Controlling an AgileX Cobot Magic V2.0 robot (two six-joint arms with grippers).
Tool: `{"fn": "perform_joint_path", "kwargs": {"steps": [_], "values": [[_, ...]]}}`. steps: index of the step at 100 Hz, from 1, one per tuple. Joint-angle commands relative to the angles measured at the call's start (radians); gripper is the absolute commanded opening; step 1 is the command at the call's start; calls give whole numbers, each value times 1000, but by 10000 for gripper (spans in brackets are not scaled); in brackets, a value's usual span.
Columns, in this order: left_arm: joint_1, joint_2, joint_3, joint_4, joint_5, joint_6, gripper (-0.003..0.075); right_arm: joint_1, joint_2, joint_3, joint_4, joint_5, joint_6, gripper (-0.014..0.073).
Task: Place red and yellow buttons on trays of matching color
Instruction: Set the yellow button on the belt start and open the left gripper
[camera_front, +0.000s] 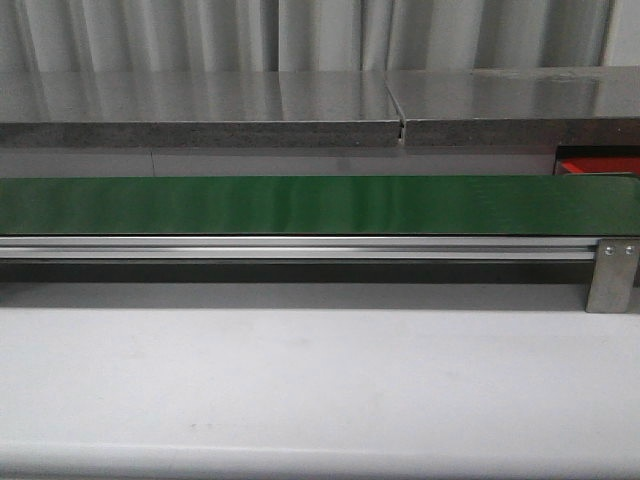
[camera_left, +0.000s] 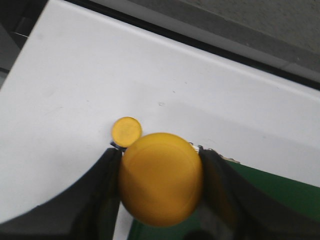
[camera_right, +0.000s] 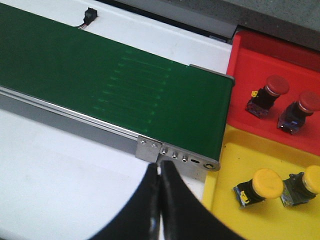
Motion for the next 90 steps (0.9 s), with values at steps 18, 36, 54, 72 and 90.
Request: {"fn": "perform_joint_path", "kwargs": {"steps": [18,36,54,72,90], "values": [[-147,-71,-15,31,21,-4,-20,2,-6,-26,20,-61,-12,-118],[-227,-85,44,75,13,-5,-20,2,-6,-26,20,-61,-12,-118],[-272,-183,231,106,-110,-21,-20,2,-6,-26,20,-61,-12,-118],[-286,-289,434,108,-216,-21,-20,2,-6,-26,20,-61,-12,-118],[-286,-326,624,104,-347,-21,-20,2,-6,-26,20,-61,-12,-118]]}}
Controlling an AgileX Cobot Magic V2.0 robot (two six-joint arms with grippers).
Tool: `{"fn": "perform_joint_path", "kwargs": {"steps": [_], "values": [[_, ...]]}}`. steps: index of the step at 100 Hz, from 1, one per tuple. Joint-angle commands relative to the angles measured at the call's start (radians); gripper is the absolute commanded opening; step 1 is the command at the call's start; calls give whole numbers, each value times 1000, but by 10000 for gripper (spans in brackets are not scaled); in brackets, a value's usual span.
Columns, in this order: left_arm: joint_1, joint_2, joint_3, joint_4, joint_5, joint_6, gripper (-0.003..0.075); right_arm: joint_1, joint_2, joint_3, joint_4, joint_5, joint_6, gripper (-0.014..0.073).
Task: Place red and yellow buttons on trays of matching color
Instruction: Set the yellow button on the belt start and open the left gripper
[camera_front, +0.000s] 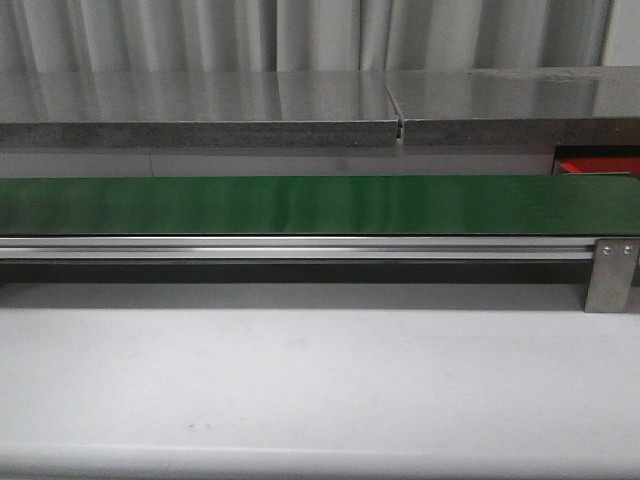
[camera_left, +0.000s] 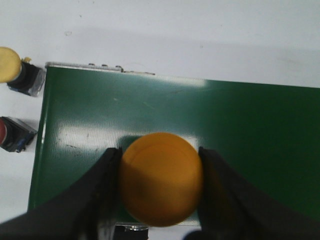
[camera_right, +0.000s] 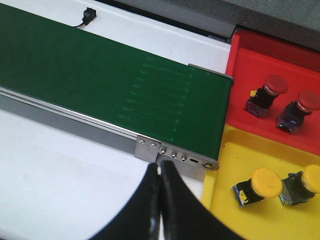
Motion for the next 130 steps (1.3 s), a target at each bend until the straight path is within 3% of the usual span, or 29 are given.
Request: {"fn": "perform_joint_path", "kwargs": {"steps": [1,34,72,84,101,108,116,130], "values": [[-5,-66,55,-14,-120,-10,-20,2,-6,-26,20,-61,-12,-118],[-5,-65,255,-37,-354,-12,-20,2,-6,-26,20,-61,-12,-118],[-5,-65,286,-37,-390,-12,-6,2,-6,-26,20,-61,-12,-118],[-5,-65,284,-37,-392,-12,141,2,-6,-26,20,-61,-12,-118],[-5,-76,284,-37,-395,-12,501,2,-6,-26,20,-61,-12,-118],[-5,-89,284,-37,-395,-12,601,2,-6,-26,20,-61,-12,-118],[-5,-114,284,-37,-399,-12,646,2,-6,-26,20,-61,-12,-118],[-5,-163,279,-37,-407,-12,647,2,-6,-26,20,-61,-12,-118]]}}
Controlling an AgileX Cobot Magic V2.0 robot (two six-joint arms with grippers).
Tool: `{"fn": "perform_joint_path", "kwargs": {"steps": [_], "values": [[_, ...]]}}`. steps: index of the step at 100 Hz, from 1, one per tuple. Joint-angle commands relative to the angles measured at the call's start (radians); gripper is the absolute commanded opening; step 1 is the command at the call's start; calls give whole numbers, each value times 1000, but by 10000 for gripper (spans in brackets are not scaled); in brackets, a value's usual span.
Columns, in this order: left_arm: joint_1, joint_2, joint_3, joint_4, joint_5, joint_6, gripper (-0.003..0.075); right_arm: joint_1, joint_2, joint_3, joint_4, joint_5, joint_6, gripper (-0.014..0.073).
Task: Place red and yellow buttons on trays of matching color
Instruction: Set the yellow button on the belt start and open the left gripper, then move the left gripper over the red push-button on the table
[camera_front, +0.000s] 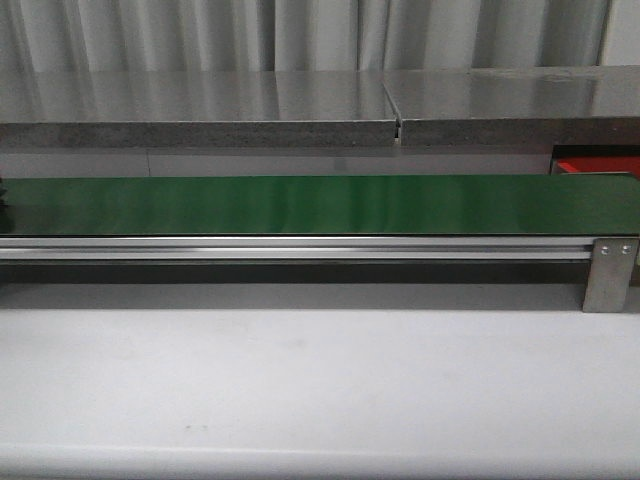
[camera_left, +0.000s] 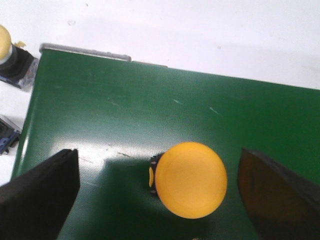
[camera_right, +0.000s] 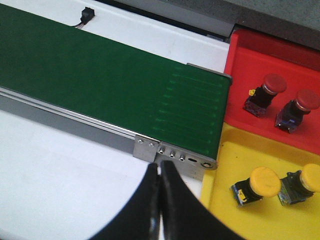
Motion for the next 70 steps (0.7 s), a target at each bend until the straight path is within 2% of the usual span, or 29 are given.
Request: {"fn": "perform_joint_path", "kwargs": {"steps": [1,24,44,70], "values": [[-4,-82,-33,-9,-58,-9,647,2,-6,-26,20,-61,-12,-118],[29,-125,-96,31,-26,-9,640,2,-6,-26,20,-61,-12,-118],[153,-121,-135,33,35,-9,640,2,-6,-26,20,-61,-12,-118],[296,-43,-153,-28,39,-9,640,2,-6,-26,20,-61,-12,-118]]}}
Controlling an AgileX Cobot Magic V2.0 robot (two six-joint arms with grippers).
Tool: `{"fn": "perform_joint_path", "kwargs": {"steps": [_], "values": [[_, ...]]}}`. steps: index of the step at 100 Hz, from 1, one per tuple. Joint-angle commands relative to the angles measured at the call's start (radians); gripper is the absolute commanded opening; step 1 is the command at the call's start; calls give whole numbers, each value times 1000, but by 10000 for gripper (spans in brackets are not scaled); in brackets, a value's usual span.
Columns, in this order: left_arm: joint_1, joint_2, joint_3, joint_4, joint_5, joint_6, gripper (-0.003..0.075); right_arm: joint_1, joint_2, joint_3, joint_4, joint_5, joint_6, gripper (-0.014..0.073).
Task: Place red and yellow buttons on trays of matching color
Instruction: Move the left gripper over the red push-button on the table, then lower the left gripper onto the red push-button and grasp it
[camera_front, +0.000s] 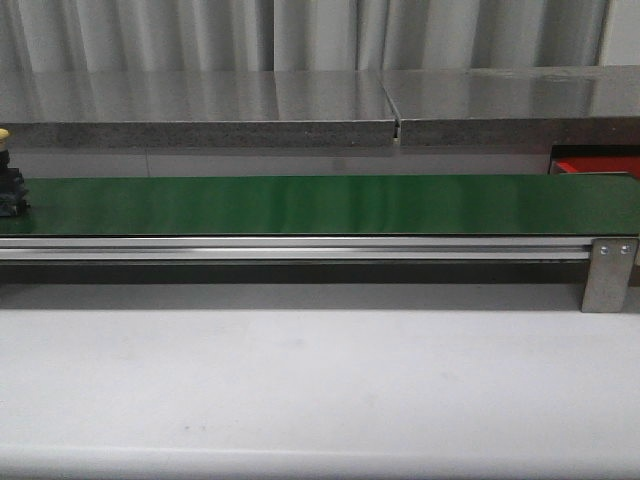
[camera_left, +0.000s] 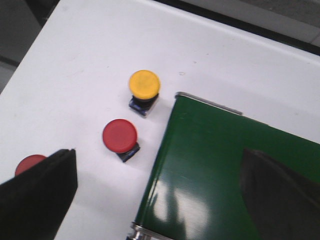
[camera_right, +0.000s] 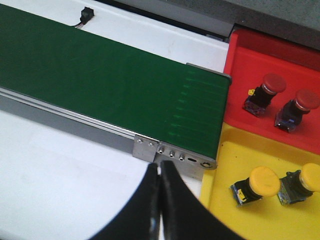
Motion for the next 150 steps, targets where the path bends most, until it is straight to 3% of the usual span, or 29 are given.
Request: {"fn": "perform_joint_path", "kwargs": {"steps": [1,55,150], "values": [[32,0,-48,-28,-40,-9,640,2,-6,-26,20,-61,-12,-118],[54,311,-354,-24,121,-9,640,2,-6,-26,20,-61,-12,-118],[54,450,-359,-20,127,10,640,2,-6,-26,20,-61,-12,-118]]}}
